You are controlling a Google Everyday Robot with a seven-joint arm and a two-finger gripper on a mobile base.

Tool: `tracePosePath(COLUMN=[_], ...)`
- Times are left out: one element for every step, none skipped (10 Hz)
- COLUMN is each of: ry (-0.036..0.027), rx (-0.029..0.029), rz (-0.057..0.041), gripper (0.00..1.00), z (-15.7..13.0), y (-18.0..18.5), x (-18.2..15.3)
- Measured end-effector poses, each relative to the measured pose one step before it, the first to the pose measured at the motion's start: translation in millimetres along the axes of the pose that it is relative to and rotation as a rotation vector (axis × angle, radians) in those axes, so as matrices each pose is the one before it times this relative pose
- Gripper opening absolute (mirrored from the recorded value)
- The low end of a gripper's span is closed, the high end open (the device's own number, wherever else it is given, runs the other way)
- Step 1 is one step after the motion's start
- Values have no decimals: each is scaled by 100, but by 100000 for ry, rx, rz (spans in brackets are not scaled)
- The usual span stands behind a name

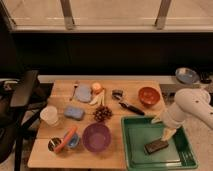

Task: Wipe purple bowl with eraser

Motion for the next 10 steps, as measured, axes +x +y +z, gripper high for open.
tracePosePath(ry=[-18,-1,208,653,1515,1119,794,406,-358,-936], rx=[-71,-40,-142,-550,-1412,-1725,-1063,-797,-287,-22], rz=[-142,-215,92,-61,610,1214,1331,1007,585,1032], gripper=[62,62,62,62,62,62,62,62,62,62], z=[17,27,-4,40,339,819,1084,1034,750,861], y=[-54,-87,126,66,178,488,507,404,134,211], x=[-50,-63,84,4,-18,297,359,227,74,204])
